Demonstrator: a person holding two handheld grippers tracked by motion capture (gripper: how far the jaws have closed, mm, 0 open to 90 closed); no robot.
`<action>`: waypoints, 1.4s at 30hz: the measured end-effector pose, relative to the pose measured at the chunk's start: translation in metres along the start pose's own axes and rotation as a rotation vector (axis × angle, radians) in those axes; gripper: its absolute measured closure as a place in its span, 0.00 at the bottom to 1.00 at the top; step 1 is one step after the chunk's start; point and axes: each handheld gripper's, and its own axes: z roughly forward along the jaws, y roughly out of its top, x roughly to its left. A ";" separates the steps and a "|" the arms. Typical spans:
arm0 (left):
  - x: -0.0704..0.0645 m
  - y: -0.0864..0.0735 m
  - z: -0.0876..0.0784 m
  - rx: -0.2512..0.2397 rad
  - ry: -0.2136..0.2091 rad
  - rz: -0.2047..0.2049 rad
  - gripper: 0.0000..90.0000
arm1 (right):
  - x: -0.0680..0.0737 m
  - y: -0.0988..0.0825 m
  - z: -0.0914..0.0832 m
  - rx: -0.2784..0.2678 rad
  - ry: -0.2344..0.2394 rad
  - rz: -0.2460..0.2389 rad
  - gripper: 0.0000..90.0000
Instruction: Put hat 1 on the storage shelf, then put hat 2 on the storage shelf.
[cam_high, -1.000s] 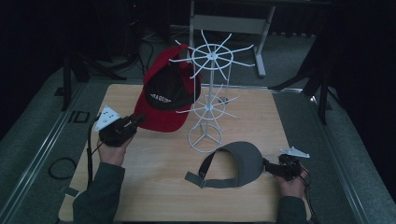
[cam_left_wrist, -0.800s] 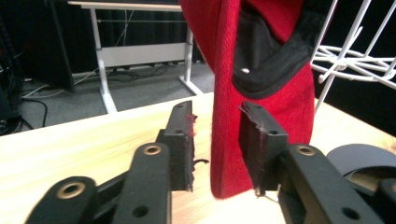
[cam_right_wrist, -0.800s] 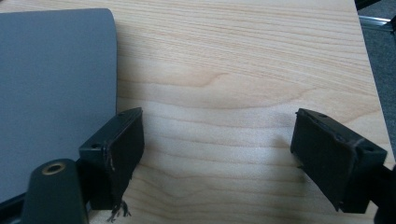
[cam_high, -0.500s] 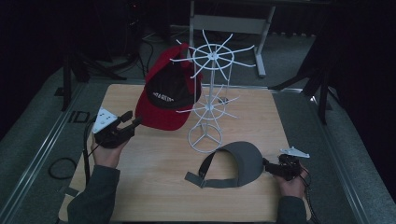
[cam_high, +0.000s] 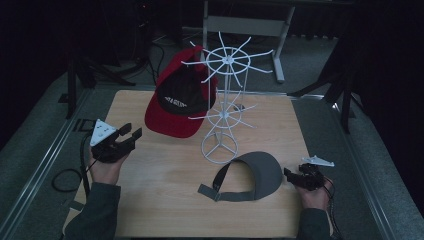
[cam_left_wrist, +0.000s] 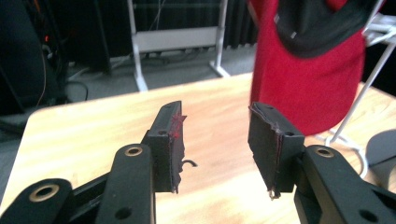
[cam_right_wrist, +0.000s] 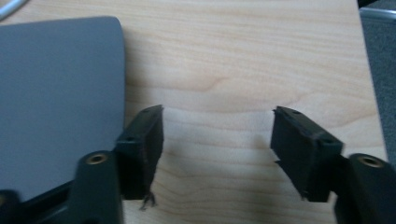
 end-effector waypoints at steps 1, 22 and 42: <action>0.001 -0.002 0.001 0.011 0.004 -0.003 0.62 | 0.000 0.001 -0.001 -0.001 0.001 -0.003 0.43; 0.000 -0.020 0.016 0.086 -0.013 -0.020 0.62 | 0.016 0.036 -0.023 -0.026 0.106 -0.104 0.59; -0.003 -0.024 0.020 0.109 -0.020 -0.014 0.61 | 0.076 0.065 -0.037 -0.011 0.290 -0.249 0.73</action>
